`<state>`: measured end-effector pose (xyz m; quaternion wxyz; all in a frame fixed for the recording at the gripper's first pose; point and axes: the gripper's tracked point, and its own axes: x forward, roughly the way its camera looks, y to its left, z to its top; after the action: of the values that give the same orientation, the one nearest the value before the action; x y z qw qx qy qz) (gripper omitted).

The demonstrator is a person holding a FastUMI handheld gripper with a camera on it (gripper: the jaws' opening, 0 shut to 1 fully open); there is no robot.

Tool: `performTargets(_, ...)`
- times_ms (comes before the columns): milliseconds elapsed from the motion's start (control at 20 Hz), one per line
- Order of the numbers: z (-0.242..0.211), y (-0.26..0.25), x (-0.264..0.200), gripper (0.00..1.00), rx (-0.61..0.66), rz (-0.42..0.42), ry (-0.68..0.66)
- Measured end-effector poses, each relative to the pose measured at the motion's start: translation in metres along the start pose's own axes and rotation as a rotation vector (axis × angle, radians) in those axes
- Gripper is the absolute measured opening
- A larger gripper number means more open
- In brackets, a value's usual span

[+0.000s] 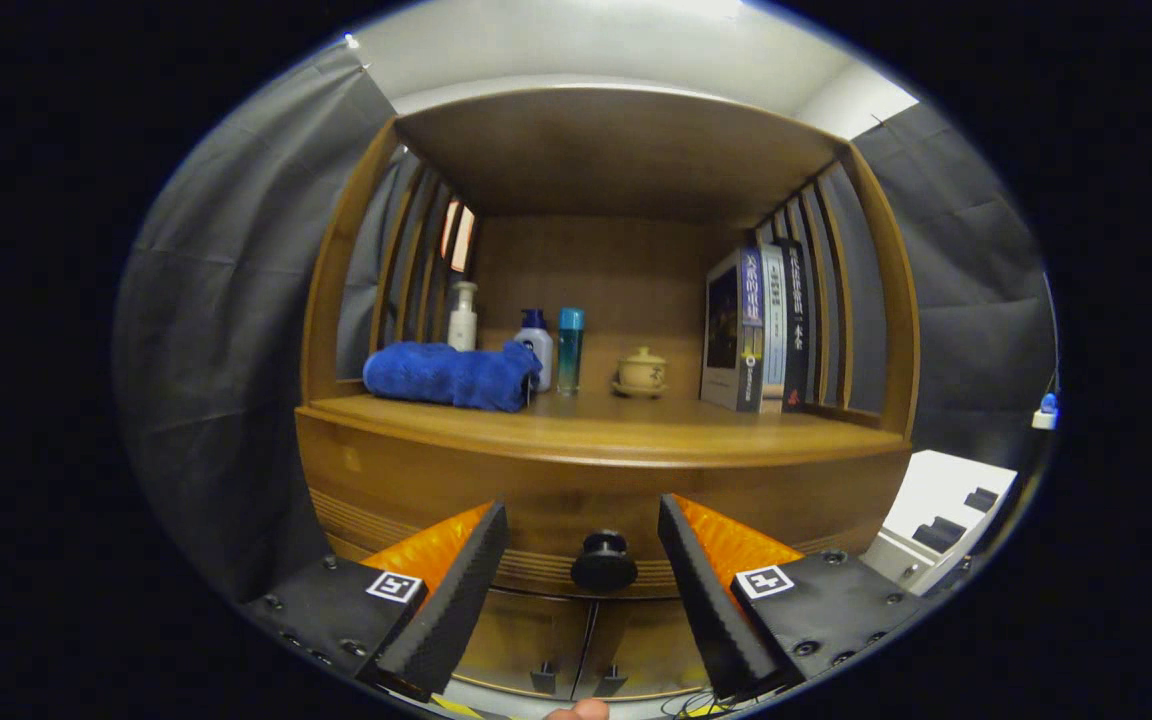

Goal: Pull open the drawer, take out the items inside it, and place them on the countertop above the cabinet.

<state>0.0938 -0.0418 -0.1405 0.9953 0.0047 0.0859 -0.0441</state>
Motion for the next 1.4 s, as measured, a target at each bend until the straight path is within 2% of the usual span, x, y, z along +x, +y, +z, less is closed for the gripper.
performTargets(350,-0.035,-0.002,0.026,0.98,0.030,0.002,0.063)
performTargets(600,-0.041,-0.019,0.033,0.89,0.111,-0.041,0.056)
performTargets(800,-0.039,-0.010,0.041,0.63,0.118,-0.004,0.040)
performTargets(1050,-0.040,-0.014,0.040,0.45,0.073,-0.020,0.068)
performTargets(1150,-0.041,-0.014,0.041,0.39,0.064,-0.023,0.085)
performTargets(1400,-0.042,-0.014,0.025,0.39,0.063,-0.004,0.097)
